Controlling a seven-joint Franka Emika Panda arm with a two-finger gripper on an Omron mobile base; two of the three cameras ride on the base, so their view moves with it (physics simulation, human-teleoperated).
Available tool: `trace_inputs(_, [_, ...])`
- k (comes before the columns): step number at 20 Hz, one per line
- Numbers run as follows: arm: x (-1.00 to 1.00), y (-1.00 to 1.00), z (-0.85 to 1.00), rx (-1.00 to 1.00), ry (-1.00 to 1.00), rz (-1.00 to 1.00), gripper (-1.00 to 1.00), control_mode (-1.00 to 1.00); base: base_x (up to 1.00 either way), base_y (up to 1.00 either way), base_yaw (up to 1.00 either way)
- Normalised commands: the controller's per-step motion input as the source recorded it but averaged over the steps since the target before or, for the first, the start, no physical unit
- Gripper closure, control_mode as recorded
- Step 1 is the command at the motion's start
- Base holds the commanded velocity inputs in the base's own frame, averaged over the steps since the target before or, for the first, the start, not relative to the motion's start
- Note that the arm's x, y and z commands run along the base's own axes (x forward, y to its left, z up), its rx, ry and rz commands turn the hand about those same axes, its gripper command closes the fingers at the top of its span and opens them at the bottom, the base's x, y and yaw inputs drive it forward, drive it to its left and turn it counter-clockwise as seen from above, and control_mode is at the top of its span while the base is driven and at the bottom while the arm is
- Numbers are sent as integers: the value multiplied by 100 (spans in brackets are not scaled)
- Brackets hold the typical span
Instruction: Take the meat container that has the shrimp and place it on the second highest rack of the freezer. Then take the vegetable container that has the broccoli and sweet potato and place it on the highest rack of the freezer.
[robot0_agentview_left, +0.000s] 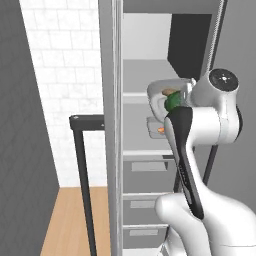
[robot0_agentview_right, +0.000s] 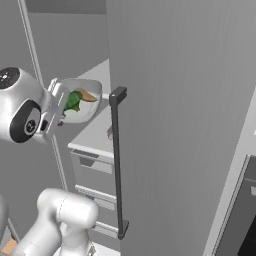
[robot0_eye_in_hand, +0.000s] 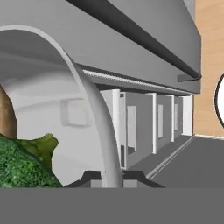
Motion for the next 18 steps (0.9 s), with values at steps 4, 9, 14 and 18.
trace_inputs(4, [16, 0, 37, 0, -31, -1, 100, -100, 0, 0, 0])
trace_inputs(9, [62, 0, 22, 0, -25, 0, 100, -100, 0, 0, 0])
trace_inputs(14, [89, 0, 11, 0, 0, 0, 100, -100, 0, 0, 0])
trace_inputs(18, [99, -4, 17, 0, 7, 0, 100, -100, 0, 0, 0])
